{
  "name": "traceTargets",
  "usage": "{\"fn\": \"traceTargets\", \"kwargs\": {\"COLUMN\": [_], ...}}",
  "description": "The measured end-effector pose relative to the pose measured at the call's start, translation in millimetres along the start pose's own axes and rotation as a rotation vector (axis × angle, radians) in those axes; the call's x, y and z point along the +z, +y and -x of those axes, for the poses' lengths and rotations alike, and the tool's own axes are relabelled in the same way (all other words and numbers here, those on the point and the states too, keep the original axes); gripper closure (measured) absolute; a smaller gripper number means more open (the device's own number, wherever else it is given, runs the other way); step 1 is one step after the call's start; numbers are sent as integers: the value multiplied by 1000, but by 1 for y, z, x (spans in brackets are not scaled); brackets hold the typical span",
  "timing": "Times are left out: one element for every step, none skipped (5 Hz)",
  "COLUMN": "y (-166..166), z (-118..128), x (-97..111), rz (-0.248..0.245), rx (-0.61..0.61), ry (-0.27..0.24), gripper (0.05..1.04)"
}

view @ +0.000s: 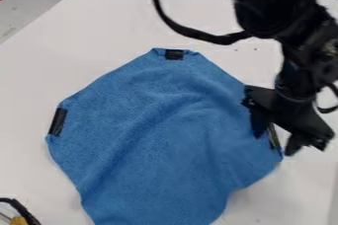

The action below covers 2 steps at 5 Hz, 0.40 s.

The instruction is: Unfold the cloth from bottom left to top right

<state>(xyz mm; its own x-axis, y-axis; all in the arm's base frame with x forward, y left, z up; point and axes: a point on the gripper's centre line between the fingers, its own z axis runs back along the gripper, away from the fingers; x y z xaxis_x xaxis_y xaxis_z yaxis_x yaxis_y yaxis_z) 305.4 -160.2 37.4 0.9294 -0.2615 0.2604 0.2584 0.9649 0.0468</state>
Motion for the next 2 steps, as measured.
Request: {"fn": "traceTargets", "kwargs": {"y": [-18,-26], "z": [-9,-15], "x": [1,8], "rz": [-3,-39], "rx": [-9,-37], "ry": [3,-28], "gripper": [82,79]}}
